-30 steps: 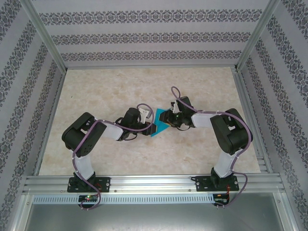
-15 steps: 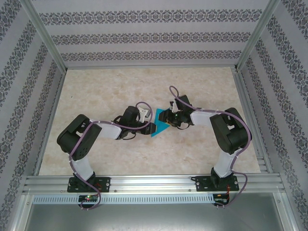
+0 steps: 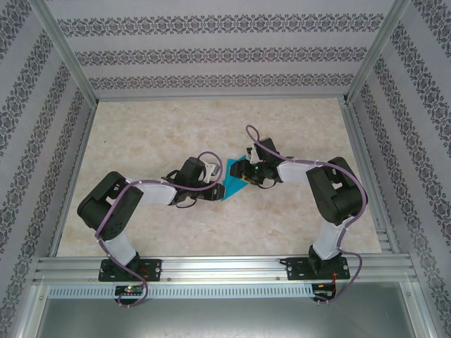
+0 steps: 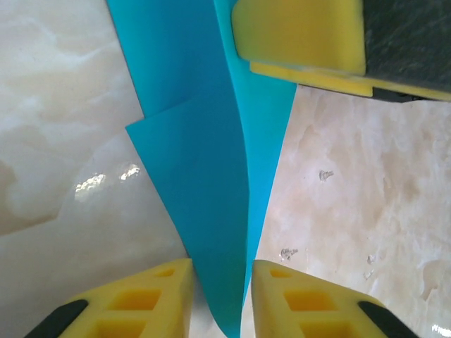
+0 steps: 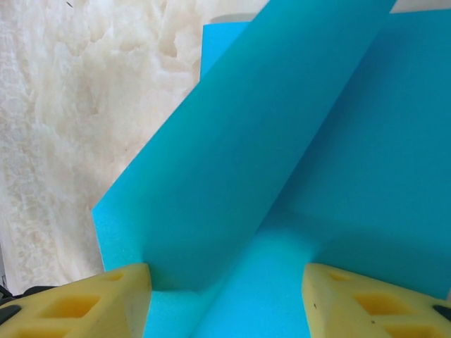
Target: Fold a paper plane with a square sheet of paper (pick it up from the middle)
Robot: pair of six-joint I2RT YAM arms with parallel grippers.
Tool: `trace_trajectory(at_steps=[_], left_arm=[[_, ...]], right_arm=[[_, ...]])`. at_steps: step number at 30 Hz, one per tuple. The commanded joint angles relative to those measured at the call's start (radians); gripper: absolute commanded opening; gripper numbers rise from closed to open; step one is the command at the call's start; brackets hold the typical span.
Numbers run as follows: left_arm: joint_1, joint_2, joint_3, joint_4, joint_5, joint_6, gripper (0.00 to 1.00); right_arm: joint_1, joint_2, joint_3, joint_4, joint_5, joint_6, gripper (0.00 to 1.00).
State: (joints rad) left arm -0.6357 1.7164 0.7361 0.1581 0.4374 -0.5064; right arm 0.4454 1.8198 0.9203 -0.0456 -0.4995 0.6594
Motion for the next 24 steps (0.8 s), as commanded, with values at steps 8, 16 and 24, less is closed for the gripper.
trace_trajectory(at_steps=[8,16,24], left_arm=[[-0.029,0.023,0.032,-0.014,-0.006,0.014,0.17],[-0.03,0.051,0.032,0.029,0.023,0.016,0.08],[-0.03,0.026,0.036,0.027,-0.021,0.001,0.24]], right_arm=[[0.016,0.021,0.012,0.009,-0.007,-0.009,0.6],[0.016,0.017,-0.009,0.046,-0.034,0.005,0.61],[0.015,0.015,-0.018,0.046,-0.033,0.002,0.61]])
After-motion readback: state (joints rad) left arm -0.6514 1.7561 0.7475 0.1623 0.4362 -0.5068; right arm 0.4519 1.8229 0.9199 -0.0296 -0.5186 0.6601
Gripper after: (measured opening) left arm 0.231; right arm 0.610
